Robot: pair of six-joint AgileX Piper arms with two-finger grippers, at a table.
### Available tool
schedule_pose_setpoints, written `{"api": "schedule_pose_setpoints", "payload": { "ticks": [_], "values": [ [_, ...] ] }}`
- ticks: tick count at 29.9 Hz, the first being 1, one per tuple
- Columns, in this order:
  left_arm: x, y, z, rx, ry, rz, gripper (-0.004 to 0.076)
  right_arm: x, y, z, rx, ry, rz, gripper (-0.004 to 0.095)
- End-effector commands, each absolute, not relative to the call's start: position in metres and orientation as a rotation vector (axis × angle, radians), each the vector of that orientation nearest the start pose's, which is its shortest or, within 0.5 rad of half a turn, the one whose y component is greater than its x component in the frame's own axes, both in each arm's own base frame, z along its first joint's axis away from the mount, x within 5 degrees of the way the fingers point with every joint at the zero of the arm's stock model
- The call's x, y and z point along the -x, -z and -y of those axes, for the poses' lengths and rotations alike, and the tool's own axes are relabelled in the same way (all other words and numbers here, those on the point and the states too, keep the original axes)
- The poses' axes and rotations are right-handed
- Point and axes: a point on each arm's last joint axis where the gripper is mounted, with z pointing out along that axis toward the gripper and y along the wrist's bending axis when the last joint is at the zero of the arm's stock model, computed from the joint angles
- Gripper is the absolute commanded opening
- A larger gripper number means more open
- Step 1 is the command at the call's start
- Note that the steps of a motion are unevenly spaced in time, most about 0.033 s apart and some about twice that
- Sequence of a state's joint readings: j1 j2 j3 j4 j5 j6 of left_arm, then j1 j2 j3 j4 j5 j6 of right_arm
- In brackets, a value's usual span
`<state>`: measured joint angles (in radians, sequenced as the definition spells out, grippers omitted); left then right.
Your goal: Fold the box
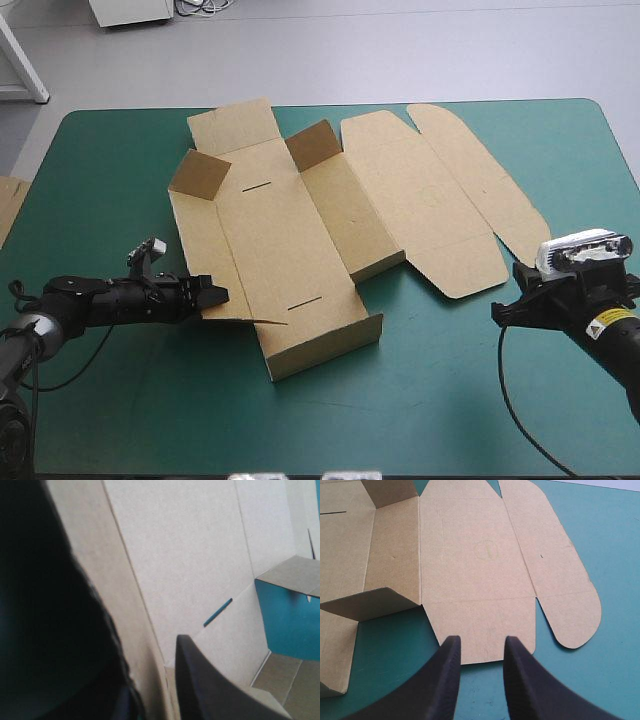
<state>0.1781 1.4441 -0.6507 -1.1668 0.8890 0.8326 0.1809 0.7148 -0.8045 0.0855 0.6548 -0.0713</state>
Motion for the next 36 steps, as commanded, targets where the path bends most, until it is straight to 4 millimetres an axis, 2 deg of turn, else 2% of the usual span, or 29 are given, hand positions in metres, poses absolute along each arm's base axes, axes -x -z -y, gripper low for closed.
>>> {"api": "schedule_pose_setpoints", "payload": {
  "ticks": [1, 3, 7, 10, 16, 23, 29, 36],
  "values": [
    [-0.249, -0.224, 0.025, 0.144, 1.050, -2.469, 0.0037, -0.134, -0.379, -0.029, 0.214, -0.165, -1.930, 0.0281],
    [-0.255, -0.232, 0.024, 0.118, 1.034, -2.445, -0.0010, -0.134, -0.379, -0.029, 0.214, -0.165, -1.928, 0.0281],
    [-0.267, -0.252, 0.022, 0.034, 0.993, -2.398, -0.0010, -0.135, -0.380, -0.029, 0.219, -0.158, -1.922, 0.0281],
    [-0.274, -0.271, 0.018, -0.098, 0.909, -2.392, -0.0010, -0.135, -0.382, -0.029, 0.217, -0.158, -1.911, 0.0281],
    [-0.288, -0.304, 0.012, -0.244, 0.763, -2.387, -0.0010, -0.133, -0.397, -0.029, 0.227, -0.148, -1.855, 0.0281],
    [-0.294, -0.337, 0.013, -0.348, 0.771, -2.372, -0.0010, -0.131, -0.404, -0.028, 0.232, -0.143, -1.830, 0.0281],
    [-0.290, -0.355, 0.030, -0.496, 0.556, -2.450, -0.0010, -0.131, -0.404, -0.028, 0.226, -0.148, -1.831, 0.0281],
    [-0.288, -0.386, 0.068, -0.669, 0.303, -2.432, -0.0010, -0.131, -0.404, -0.028, 0.224, -0.150, -1.831, 0.0281]
  ]
}}
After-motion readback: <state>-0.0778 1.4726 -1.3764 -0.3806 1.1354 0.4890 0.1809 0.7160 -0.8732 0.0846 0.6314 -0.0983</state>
